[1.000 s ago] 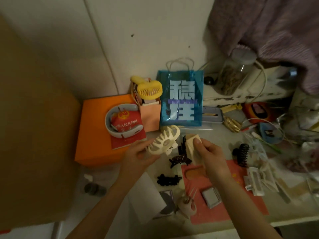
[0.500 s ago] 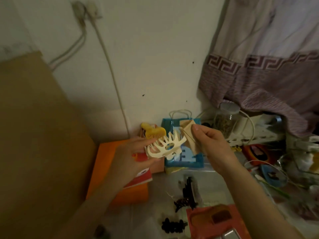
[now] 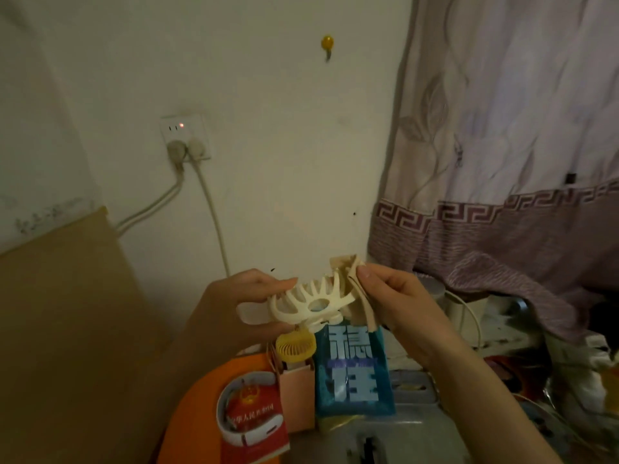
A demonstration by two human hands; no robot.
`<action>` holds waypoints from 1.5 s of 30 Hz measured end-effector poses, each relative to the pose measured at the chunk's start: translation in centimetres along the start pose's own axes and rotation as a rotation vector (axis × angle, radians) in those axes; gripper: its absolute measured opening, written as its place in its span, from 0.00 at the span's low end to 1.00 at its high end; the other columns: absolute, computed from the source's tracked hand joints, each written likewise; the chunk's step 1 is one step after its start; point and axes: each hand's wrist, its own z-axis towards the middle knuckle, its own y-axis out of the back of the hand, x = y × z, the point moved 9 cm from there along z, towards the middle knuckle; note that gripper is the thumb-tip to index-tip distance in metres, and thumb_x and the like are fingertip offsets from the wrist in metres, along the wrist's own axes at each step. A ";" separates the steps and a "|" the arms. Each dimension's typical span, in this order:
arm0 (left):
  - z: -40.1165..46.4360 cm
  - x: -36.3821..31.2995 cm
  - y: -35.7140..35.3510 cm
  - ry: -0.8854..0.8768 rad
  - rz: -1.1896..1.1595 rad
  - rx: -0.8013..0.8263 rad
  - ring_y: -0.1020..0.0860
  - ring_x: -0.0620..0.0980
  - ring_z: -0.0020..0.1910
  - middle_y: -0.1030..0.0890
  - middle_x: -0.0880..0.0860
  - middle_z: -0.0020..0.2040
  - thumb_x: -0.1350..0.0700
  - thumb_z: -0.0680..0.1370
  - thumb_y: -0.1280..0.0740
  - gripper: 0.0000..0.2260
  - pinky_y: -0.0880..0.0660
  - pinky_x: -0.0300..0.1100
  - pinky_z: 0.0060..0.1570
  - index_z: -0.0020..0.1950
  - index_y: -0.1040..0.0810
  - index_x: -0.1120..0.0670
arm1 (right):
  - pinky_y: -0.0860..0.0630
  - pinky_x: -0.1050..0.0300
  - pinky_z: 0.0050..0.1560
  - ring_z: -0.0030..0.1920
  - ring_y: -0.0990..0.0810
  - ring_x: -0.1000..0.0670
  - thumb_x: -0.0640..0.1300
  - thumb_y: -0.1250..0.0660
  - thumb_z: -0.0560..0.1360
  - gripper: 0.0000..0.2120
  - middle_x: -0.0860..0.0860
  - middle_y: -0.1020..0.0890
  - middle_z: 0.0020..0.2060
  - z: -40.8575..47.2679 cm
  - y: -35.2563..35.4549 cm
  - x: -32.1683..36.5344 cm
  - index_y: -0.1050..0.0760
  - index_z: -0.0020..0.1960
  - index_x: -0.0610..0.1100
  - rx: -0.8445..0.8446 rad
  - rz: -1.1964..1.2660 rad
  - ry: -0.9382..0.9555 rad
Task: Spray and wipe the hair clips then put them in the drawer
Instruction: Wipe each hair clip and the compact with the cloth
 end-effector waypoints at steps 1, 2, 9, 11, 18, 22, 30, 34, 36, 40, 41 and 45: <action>0.5 -0.3 0.4 -0.021 0.000 0.006 0.20 0.41 0.47 0.18 0.45 0.49 0.48 0.66 0.23 0.27 0.23 0.37 0.47 0.63 0.23 0.52 | 0.20 0.55 0.44 0.40 0.19 0.49 0.51 0.36 0.73 0.16 0.46 0.15 0.41 0.1 0.0 0.5 0.18 0.54 0.44 0.007 0.013 0.008; 1.1 -0.4 0.8 -0.031 0.000 0.016 0.20 0.41 0.47 0.18 0.45 0.49 0.48 0.66 0.24 0.26 0.23 0.37 0.47 0.63 0.23 0.52 | 0.19 0.56 0.44 0.41 0.18 0.49 0.50 0.35 0.72 0.17 0.45 0.15 0.43 0.2 0.0 1.1 0.19 0.57 0.43 0.015 0.033 0.018; 4.5 -1.9 3.1 -0.033 -0.017 0.088 0.20 0.45 0.51 0.19 0.43 0.50 0.54 0.66 0.24 0.24 0.24 0.37 0.52 0.62 0.21 0.49 | 0.19 0.58 0.44 0.46 0.17 0.46 0.44 0.30 0.67 0.20 0.40 0.16 0.50 0.6 -0.1 4.5 0.20 0.59 0.42 0.065 0.138 0.074; 5.3 -2.3 3.5 -0.038 -0.021 0.083 0.21 0.45 0.52 0.19 0.42 0.51 0.53 0.66 0.24 0.25 0.24 0.39 0.55 0.62 0.22 0.47 | 0.18 0.57 0.42 0.44 0.16 0.47 0.42 0.31 0.69 0.18 0.40 0.16 0.49 0.8 0.1 4.9 0.20 0.59 0.41 0.056 0.176 0.066; 6.5 -2.3 4.1 0.002 -0.093 -0.037 0.21 0.43 0.57 0.19 0.41 0.56 0.51 0.66 0.25 0.28 0.25 0.38 0.59 0.66 0.25 0.45 | 0.18 0.57 0.37 0.38 0.17 0.48 0.41 0.31 0.67 0.14 0.40 0.15 0.45 2.0 0.7 4.8 0.17 0.52 0.42 -0.028 0.316 0.070; 6.4 -1.7 4.3 0.100 -0.171 -0.174 0.21 0.39 0.57 0.20 0.41 0.59 0.49 0.66 0.27 0.31 0.24 0.36 0.58 0.68 0.29 0.42 | 0.18 0.57 0.37 0.41 0.16 0.48 0.43 0.31 0.67 0.16 0.40 0.16 0.48 2.3 1.1 4.8 0.18 0.54 0.41 -0.127 0.389 0.117; 5.4 -2.8 0.4 0.271 -0.602 -0.307 0.18 0.37 0.47 0.18 0.43 0.52 0.48 0.63 0.27 0.36 0.25 0.26 0.38 0.69 0.33 0.42 | 0.18 0.57 0.41 0.47 0.16 0.46 0.41 0.32 0.69 0.18 0.41 0.16 0.50 2.0 0.4 4.4 0.21 0.58 0.39 -0.277 0.518 0.224; 5.5 -2.6 0.3 0.284 -0.634 -0.383 0.17 0.42 0.48 0.18 0.47 0.52 0.53 0.63 0.26 0.35 0.24 0.29 0.39 0.69 0.32 0.42 | 0.19 0.52 0.50 0.52 0.17 0.43 0.41 0.33 0.69 0.20 0.41 0.16 0.51 1.7 -0.3 4.1 0.22 0.60 0.38 -0.296 0.524 0.259; 5.4 -2.4 0.5 0.286 -0.618 -0.406 0.17 0.45 0.48 0.16 0.47 0.48 0.54 0.66 0.26 0.32 0.24 0.30 0.40 0.69 0.31 0.43 | 0.21 0.46 0.53 0.51 0.17 0.43 0.41 0.33 0.68 0.20 0.42 0.16 0.51 1.6 -0.6 3.7 0.22 0.60 0.38 -0.291 0.503 0.231; 5.3 -1.9 1.0 0.275 -0.592 -0.432 0.18 0.46 0.51 0.15 0.49 0.48 0.59 0.72 0.28 0.28 0.21 0.36 0.46 0.70 0.29 0.46 | 0.18 0.51 0.46 0.47 0.16 0.45 0.40 0.33 0.68 0.20 0.43 0.15 0.50 1.2 -1.0 3.2 0.22 0.59 0.38 -0.260 0.482 0.195; 5.3 -1.8 1.0 0.279 -0.599 -0.434 0.18 0.47 0.51 0.15 0.49 0.48 0.59 0.72 0.28 0.27 0.21 0.38 0.47 0.70 0.29 0.46 | 0.17 0.53 0.43 0.47 0.15 0.46 0.40 0.33 0.67 0.20 0.43 0.15 0.49 1.1 -1.0 3.2 0.22 0.59 0.39 -0.257 0.479 0.194; 5.2 -1.9 1.0 0.270 -0.627 -0.427 0.17 0.48 0.50 0.15 0.51 0.48 0.58 0.71 0.28 0.28 0.21 0.37 0.45 0.69 0.29 0.47 | 0.19 0.56 0.38 0.42 0.15 0.46 0.40 0.33 0.67 0.18 0.43 0.15 0.48 0.9 -1.1 3.0 0.20 0.56 0.41 -0.241 0.444 0.181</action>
